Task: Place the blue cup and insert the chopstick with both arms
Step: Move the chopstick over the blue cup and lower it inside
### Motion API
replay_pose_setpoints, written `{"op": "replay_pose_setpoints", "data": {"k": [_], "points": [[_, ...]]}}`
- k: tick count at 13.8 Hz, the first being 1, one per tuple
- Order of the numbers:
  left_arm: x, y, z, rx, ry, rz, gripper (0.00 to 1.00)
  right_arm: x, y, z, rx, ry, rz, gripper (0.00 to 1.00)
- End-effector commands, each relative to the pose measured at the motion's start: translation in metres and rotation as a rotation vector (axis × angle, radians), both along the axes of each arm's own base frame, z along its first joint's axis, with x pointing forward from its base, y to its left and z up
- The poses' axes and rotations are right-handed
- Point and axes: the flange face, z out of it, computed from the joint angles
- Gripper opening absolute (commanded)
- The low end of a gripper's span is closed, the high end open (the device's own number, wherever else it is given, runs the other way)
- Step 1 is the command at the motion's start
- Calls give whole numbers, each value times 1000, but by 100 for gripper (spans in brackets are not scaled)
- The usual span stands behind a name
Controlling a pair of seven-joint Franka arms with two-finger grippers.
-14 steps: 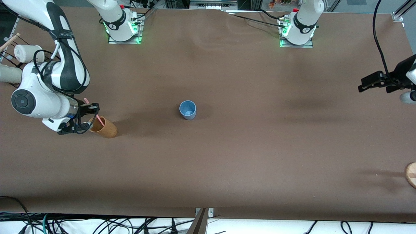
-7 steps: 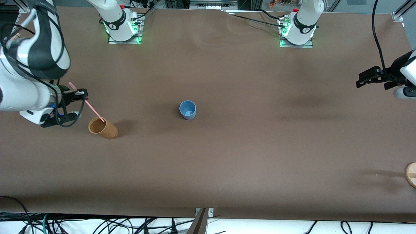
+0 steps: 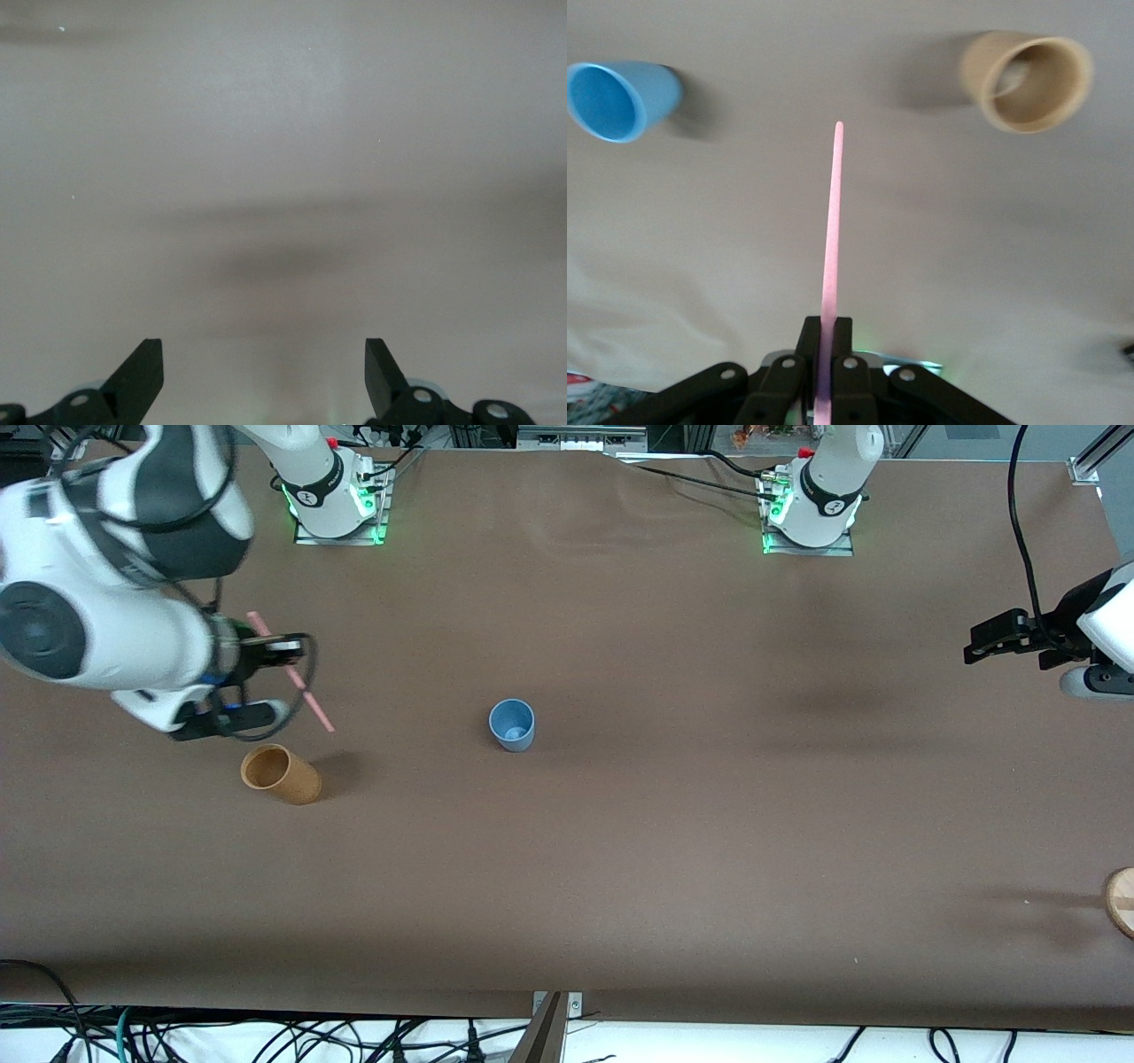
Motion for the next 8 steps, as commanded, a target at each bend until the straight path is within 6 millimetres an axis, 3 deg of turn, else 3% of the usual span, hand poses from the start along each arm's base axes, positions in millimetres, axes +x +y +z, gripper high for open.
{"op": "replay_pose_setpoints", "data": {"k": [1,5,8], "points": [[2,-1,3,11,-14,-27,100,2,42,3,92,-7,-117,0],[3,-4,5,9,-19,-33,100,2,121,-29,187,-10,-229,0],[3,-4,5,9,-21,-33,100,-1,162,-62,174,-26,-242,0]]}}
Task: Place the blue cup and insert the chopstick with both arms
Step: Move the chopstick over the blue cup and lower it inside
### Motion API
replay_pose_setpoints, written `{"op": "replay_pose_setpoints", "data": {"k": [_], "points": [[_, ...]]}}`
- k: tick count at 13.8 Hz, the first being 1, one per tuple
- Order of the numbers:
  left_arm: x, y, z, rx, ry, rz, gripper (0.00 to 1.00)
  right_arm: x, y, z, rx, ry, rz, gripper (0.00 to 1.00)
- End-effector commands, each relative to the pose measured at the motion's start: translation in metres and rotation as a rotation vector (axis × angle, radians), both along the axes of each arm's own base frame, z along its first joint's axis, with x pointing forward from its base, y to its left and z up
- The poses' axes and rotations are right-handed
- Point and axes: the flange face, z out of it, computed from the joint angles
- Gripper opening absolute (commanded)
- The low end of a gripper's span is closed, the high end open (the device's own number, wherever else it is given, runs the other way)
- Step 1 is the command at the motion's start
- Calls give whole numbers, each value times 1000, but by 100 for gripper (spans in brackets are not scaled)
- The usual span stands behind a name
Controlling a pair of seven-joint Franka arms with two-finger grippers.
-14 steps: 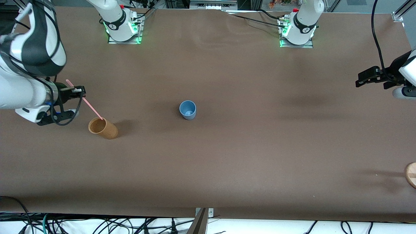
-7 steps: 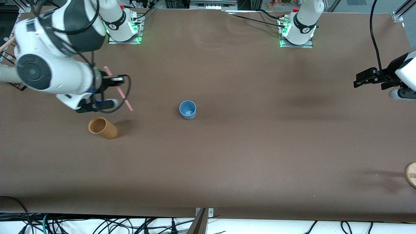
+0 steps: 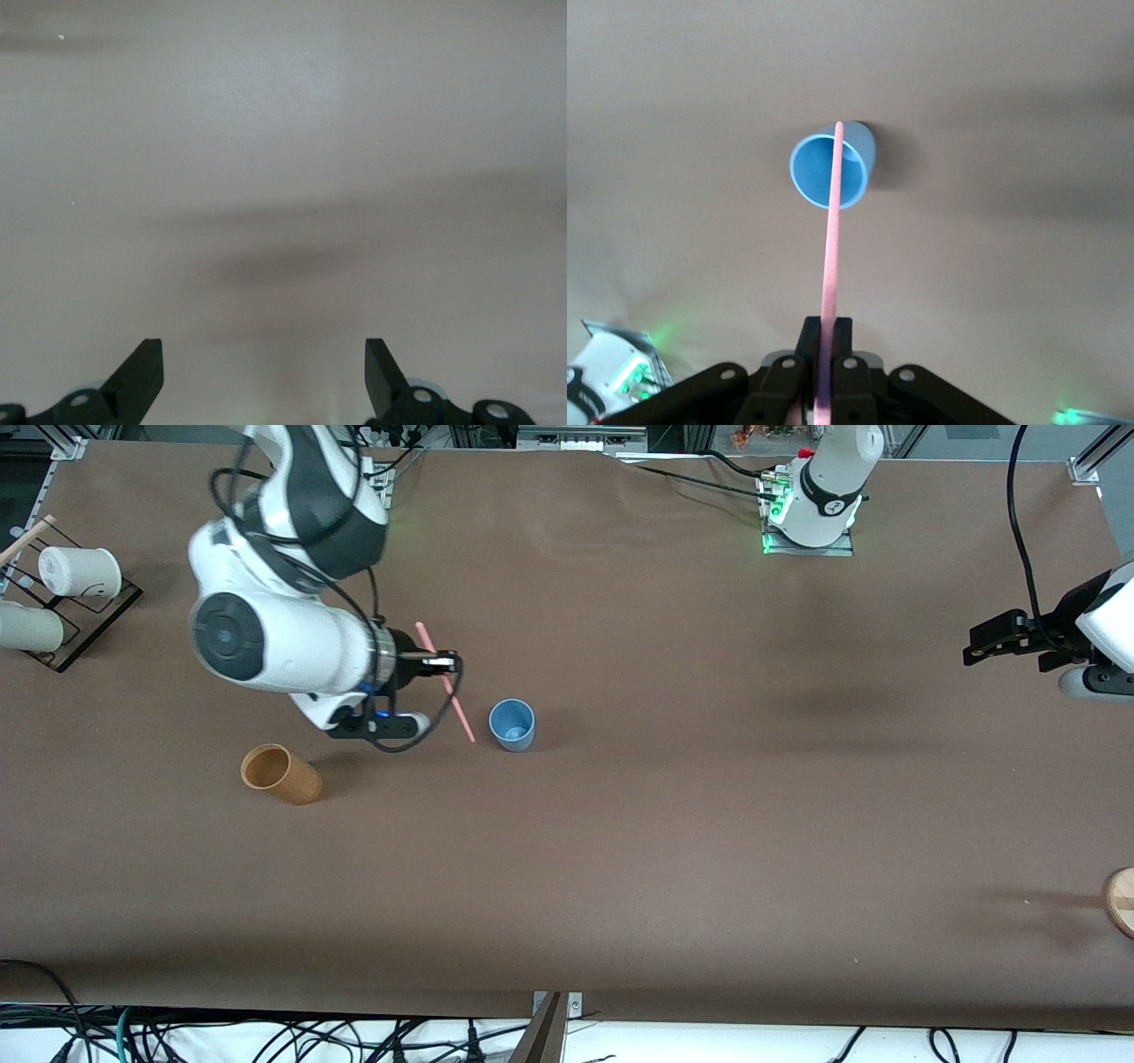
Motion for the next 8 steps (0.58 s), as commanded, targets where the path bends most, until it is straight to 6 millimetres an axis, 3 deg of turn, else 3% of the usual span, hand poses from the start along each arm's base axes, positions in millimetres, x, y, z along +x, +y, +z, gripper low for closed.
{"op": "replay_pose_setpoints", "data": {"k": [1,3,5,8], "points": [[1,-2,4,10,-9,-23,100,-4,32,-18,-4,0,1,0],[2,-1,4,8,-10,-22,100,-11,43,-36,-28,31,14,0],[2,-2,3,8,-9,-23,100,-16,46,-43,-48,47,-2,0],[2,-1,3,8,-9,-23,100,-20,56,-83,-88,96,19,0]]}}
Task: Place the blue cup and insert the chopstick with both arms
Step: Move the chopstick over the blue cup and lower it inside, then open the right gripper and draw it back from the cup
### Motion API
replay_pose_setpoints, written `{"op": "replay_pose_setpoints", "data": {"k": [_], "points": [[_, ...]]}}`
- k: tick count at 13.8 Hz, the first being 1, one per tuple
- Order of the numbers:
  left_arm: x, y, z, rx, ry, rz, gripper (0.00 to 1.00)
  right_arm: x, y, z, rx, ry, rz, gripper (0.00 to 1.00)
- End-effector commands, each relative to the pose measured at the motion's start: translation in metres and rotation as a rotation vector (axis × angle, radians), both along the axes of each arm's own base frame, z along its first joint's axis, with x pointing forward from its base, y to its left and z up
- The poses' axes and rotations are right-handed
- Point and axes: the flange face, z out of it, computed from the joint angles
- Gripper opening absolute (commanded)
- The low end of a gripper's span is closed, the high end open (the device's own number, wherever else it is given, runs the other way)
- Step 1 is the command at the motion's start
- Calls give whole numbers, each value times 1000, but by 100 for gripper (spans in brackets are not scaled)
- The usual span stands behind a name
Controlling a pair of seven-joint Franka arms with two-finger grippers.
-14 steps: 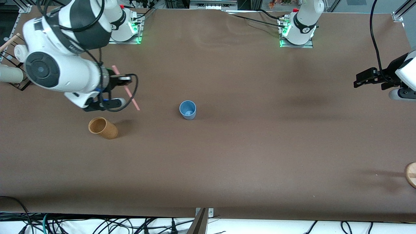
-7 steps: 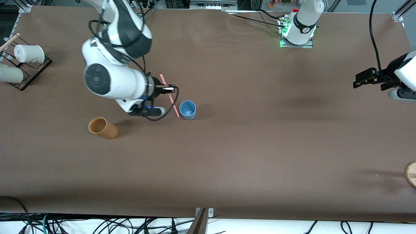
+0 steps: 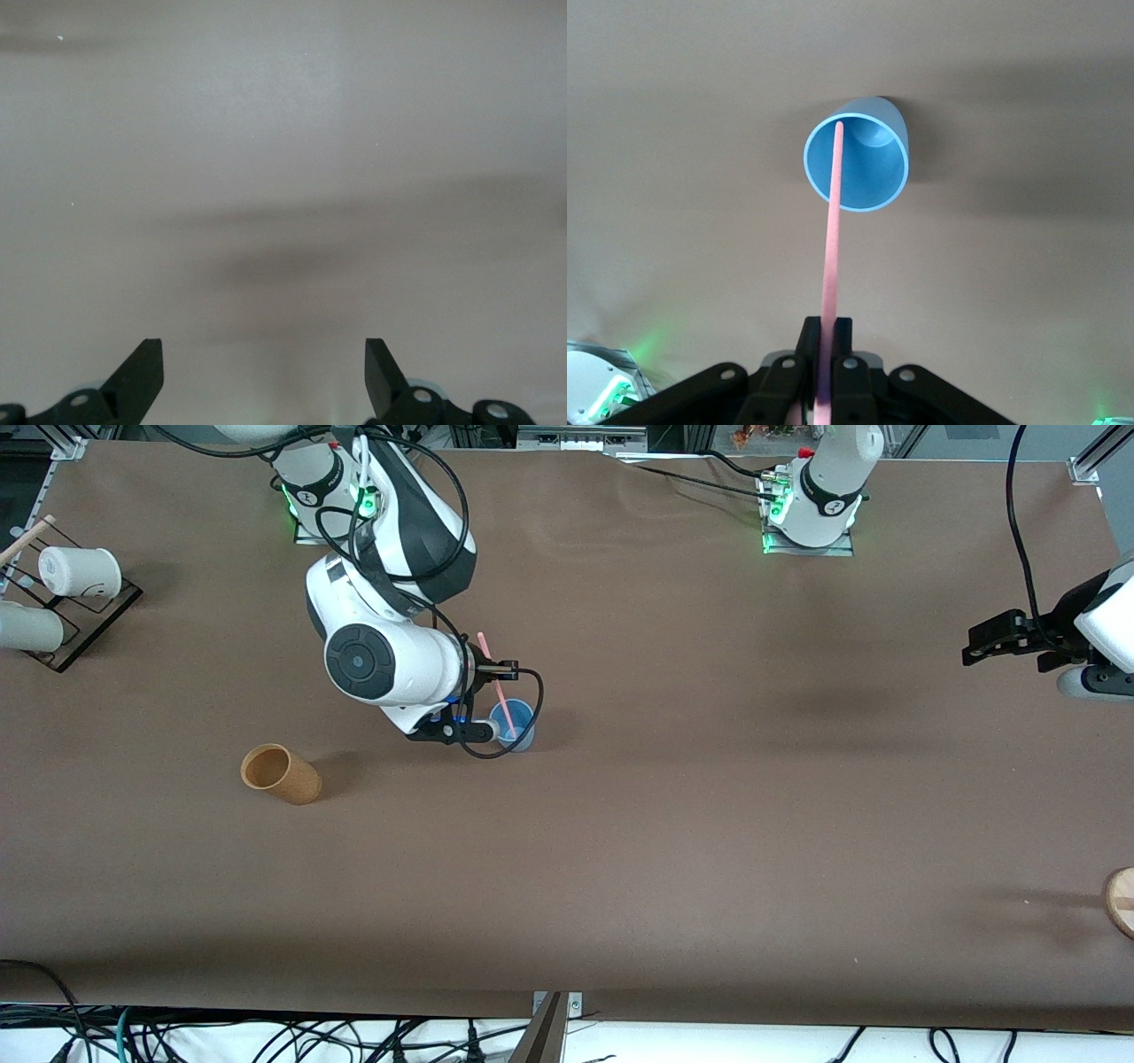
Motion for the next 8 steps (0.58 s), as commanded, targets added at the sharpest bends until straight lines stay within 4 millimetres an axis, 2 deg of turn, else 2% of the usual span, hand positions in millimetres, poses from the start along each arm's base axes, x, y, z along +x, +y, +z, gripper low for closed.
{"op": "replay_pose_setpoints", "data": {"k": [1,3,4,5,8], "points": [[1,0,4,8,-10,-22,100,-3,7,-26,-46,31,13,0],[2,0,3,8,-9,-22,100,-4,7,-34,-54,41,15,0],[2,0,5,7,-12,-21,100,-3,7,-33,-50,38,18,16],[2,1,3,8,-9,-21,100,-1,6,-33,-51,35,6,99],[1,0,4,8,-10,-22,100,-1,3,-23,-74,6,27,100]]}}
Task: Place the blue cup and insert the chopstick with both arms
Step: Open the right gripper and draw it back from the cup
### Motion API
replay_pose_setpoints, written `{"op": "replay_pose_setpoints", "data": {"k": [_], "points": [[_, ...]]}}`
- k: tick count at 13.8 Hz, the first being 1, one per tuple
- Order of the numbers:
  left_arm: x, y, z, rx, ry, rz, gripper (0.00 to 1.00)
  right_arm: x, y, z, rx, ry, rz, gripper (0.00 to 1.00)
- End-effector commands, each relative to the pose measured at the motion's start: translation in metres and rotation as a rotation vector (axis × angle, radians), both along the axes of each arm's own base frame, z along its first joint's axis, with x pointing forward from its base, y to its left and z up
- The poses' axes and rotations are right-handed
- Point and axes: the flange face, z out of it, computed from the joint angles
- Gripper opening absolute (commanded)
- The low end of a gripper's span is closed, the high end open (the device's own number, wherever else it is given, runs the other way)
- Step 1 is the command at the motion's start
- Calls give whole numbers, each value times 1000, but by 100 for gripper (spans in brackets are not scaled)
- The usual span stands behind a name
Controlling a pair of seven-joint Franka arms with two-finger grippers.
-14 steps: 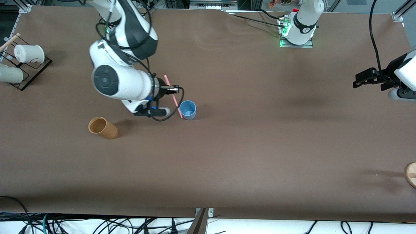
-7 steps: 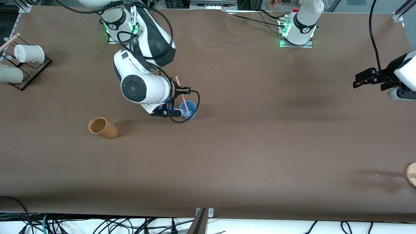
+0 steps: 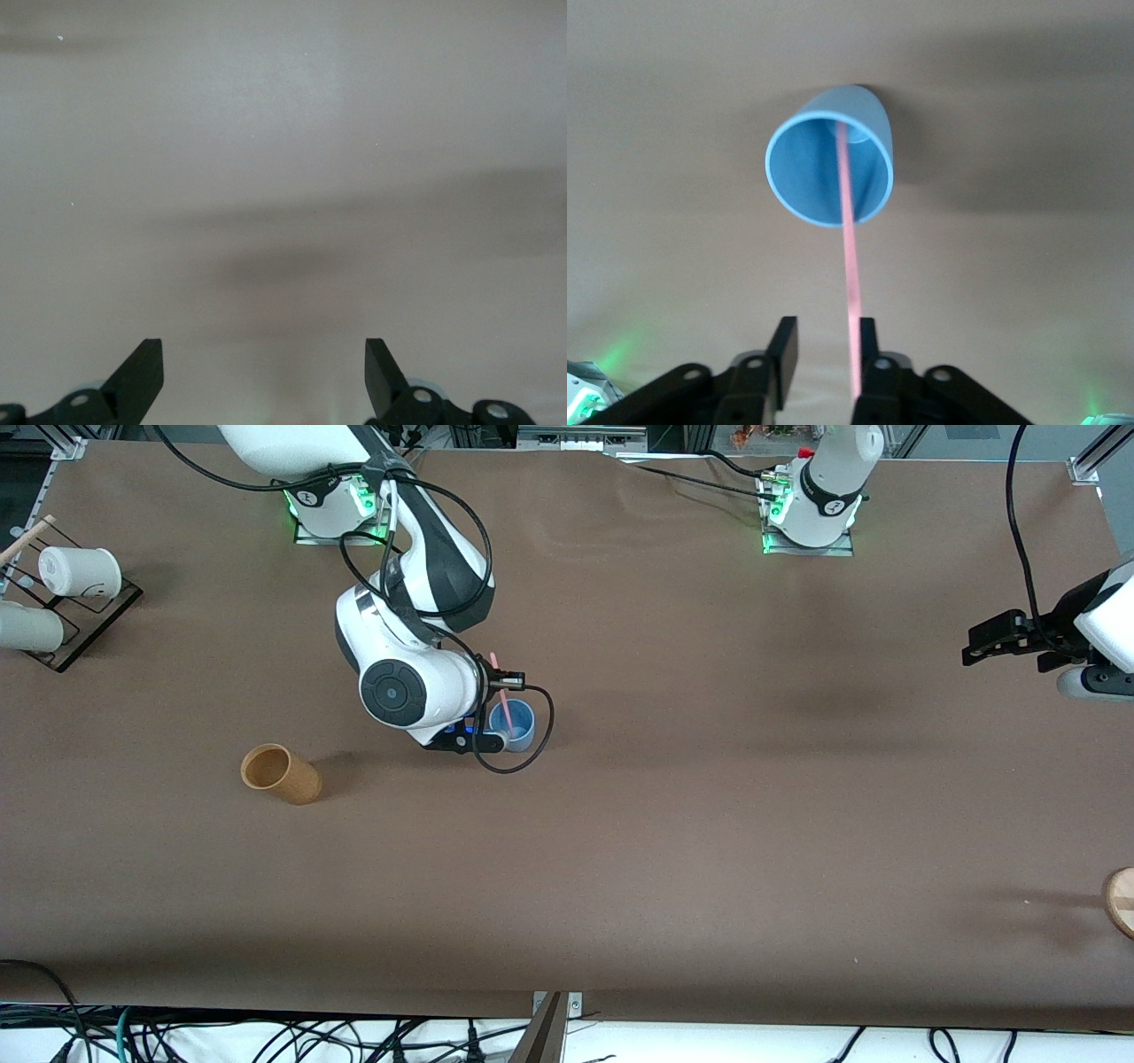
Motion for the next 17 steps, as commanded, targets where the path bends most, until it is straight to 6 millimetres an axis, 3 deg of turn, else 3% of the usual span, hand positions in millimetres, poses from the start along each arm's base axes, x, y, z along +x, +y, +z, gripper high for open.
{"op": "replay_pose_setpoints", "data": {"k": [1,3,6,7,9,11,13,14,17], "points": [[2,0,4,8,-10,-22,100,-1,-2,26,-30,-46,22,100],[2,-1,3,7,-9,-21,100,3,-12,46,-47,-91,25,100],[2,-1,4,6,-10,-22,100,22,-56,71,-121,-156,-8,100],[2,-1,3,7,-9,-21,100,29,-78,78,-159,-155,-30,100],[2,0,3,8,-9,-21,100,44,-127,114,-185,-218,-76,100],[2,-1,3,7,-9,-21,100,59,-187,143,-177,-270,-87,100],[1,-1,5,7,-10,-21,100,61,-248,169,-138,-286,16,100],[1,-1,4,7,-10,-21,100,61,-259,175,-129,-291,54,100],[2,-1,3,7,-9,-22,100,57,-324,210,-104,-345,77,100]]}}
